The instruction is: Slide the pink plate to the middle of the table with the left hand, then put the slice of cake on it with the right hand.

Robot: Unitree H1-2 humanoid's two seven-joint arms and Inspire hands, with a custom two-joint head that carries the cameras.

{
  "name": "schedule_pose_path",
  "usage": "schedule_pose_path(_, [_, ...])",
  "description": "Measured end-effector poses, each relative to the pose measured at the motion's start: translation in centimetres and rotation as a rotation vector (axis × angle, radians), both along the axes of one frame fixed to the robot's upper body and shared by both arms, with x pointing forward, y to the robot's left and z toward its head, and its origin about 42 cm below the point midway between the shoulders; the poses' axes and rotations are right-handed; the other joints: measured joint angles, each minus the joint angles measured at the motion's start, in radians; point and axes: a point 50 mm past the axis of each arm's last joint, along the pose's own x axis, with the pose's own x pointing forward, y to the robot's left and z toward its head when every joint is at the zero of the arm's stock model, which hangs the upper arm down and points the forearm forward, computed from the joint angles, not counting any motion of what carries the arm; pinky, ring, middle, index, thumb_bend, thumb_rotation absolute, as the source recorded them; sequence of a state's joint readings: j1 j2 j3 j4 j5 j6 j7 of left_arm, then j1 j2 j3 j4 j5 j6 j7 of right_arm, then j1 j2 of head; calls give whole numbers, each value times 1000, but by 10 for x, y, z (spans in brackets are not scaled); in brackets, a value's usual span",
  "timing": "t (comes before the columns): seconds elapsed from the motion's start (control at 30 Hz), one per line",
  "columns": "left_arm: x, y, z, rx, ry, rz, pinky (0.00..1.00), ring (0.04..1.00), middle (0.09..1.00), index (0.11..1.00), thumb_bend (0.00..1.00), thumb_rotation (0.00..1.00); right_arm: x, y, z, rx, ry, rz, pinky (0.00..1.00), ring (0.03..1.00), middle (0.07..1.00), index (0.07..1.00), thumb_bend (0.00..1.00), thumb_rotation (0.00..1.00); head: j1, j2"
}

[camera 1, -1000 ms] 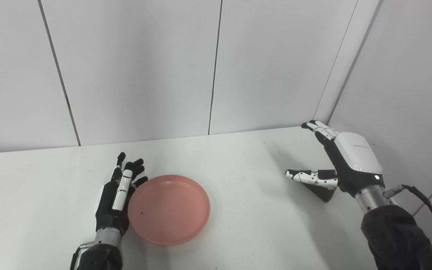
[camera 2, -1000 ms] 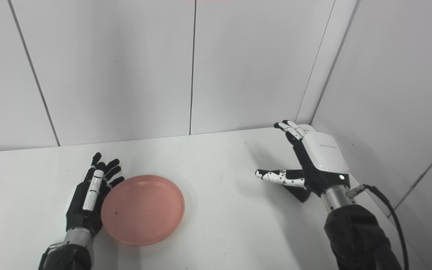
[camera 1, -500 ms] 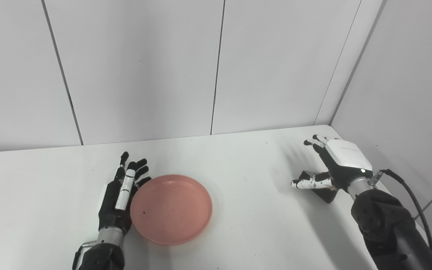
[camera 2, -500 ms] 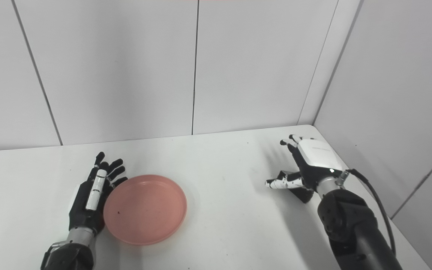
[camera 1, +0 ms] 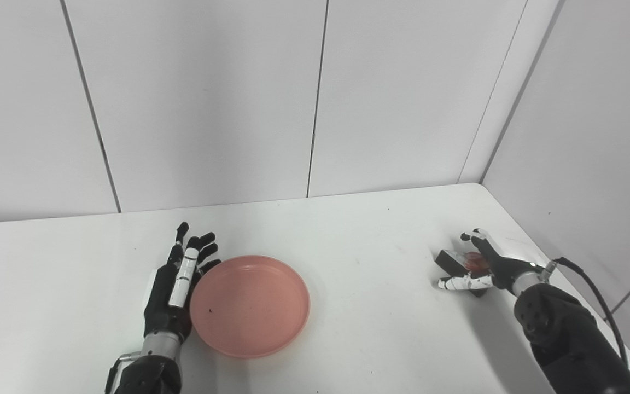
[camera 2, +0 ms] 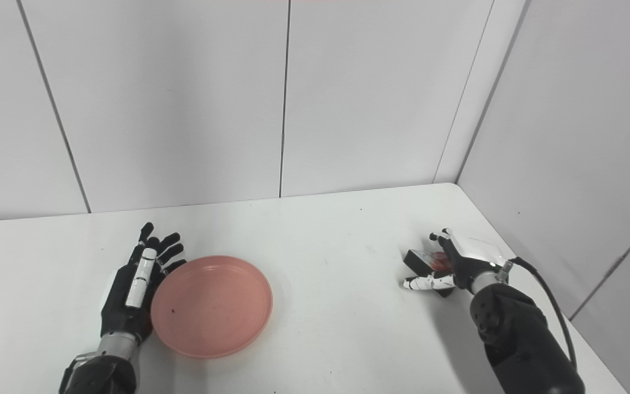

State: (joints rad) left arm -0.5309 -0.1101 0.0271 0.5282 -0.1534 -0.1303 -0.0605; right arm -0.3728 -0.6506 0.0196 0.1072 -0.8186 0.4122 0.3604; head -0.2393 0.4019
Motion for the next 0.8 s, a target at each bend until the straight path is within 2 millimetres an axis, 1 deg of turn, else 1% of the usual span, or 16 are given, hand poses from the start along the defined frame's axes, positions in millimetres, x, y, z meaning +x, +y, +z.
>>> schedule_pose_path(0.1, [0,-1,0,2,1,-3,730,836,840,1000,564,767,4,-4,0,-14,13,-7,1000,972,960,879,1000,625,0,0])
schedule_pose_path(0.2, [0,-1,0,2,2,-4,735,829,841,1000,576,760,5,-4,0,-21,15,-1,1000,970,958,878,1000,634,0,2])
schedule_pose_path(0.33, [0,-1,0,1,2,-4,733,827,844,1000,568,759,5,-3,-1,-30,23,8,1000,953,943,872,1000,645,2,2])
schedule_pose_path(0.5, [0,-1,0,2,2,-5,716,821,843,1000,584,758,4,-4,3,-55,23,19,873,891,898,854,1000,631,0,3])
schedule_pose_path(0.57, [1,-1,0,2,2,-5,718,823,844,1000,587,753,3,-4,5,-59,17,21,851,878,888,851,1000,622,0,5])
schedule_pose_path(0.6, [1,-1,0,1,2,-5,720,821,843,1000,585,751,3,-3,6,-60,15,22,789,839,868,849,1000,611,0,5])
schedule_pose_path(0.67, [1,-1,0,1,2,-5,718,817,841,1000,585,752,3,-2,8,-60,11,23,724,803,852,847,1000,587,-2,8])
schedule_pose_path(0.7, [1,-1,0,1,2,-6,717,816,841,1000,585,752,3,-2,8,-60,12,25,716,799,850,847,1000,584,-2,8])
schedule_pose_path(0.73, [1,-1,0,1,2,-6,705,809,837,1000,587,751,3,-2,9,-59,17,28,693,787,842,837,1000,532,-2,8])
schedule_pose_path(0.8, [1,-1,0,1,1,-6,704,806,837,1000,590,748,4,-2,9,-57,21,26,651,773,836,828,1000,472,2,11])
